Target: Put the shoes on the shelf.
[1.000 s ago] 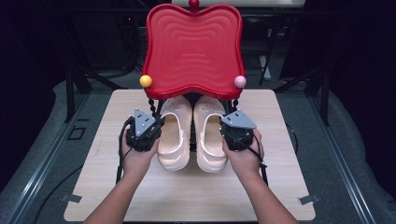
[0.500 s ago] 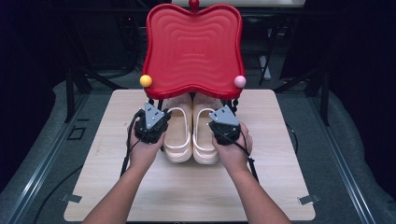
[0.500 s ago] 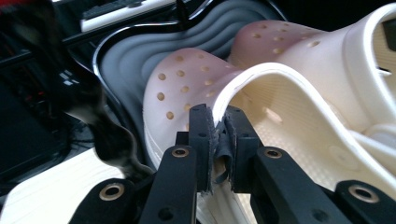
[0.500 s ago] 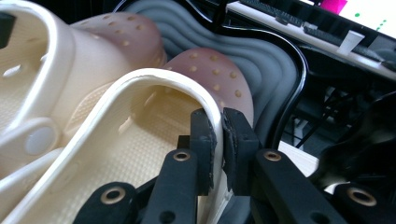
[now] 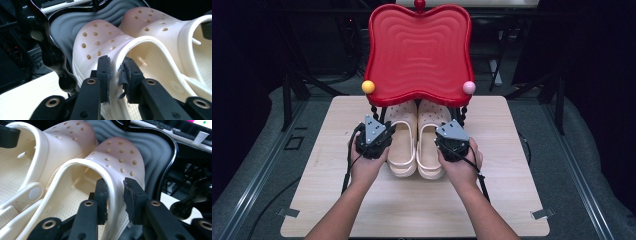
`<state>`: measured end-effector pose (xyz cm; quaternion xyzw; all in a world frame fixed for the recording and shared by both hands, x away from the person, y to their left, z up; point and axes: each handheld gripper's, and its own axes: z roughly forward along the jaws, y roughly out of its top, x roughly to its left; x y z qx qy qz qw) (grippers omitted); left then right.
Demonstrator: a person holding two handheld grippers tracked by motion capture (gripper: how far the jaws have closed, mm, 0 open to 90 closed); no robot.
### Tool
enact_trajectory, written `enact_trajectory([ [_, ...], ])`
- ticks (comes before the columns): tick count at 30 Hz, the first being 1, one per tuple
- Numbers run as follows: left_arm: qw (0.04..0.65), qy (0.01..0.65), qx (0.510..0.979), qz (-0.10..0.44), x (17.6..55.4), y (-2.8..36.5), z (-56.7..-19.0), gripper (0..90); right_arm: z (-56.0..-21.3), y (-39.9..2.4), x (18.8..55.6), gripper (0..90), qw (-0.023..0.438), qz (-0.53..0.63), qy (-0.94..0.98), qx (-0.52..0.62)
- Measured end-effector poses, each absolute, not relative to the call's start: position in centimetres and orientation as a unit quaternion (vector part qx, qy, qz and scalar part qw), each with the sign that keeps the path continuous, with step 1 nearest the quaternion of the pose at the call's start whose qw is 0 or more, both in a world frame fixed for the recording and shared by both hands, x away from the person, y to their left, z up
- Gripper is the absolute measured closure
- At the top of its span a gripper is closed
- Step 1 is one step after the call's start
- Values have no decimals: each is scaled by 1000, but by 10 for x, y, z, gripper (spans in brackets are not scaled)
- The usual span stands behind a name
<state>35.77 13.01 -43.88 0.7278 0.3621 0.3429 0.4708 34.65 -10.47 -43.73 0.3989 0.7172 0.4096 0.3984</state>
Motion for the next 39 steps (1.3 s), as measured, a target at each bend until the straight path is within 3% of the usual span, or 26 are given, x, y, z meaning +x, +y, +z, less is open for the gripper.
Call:
enact_trajectory([
  [19,503,372,713,317,355,136,-435,596,-431,-114,342,653,369,417,730,396],
  [39,517,379,710,293,333,152,-420,579,-415,-125,319,620,353,433,738,377],
])
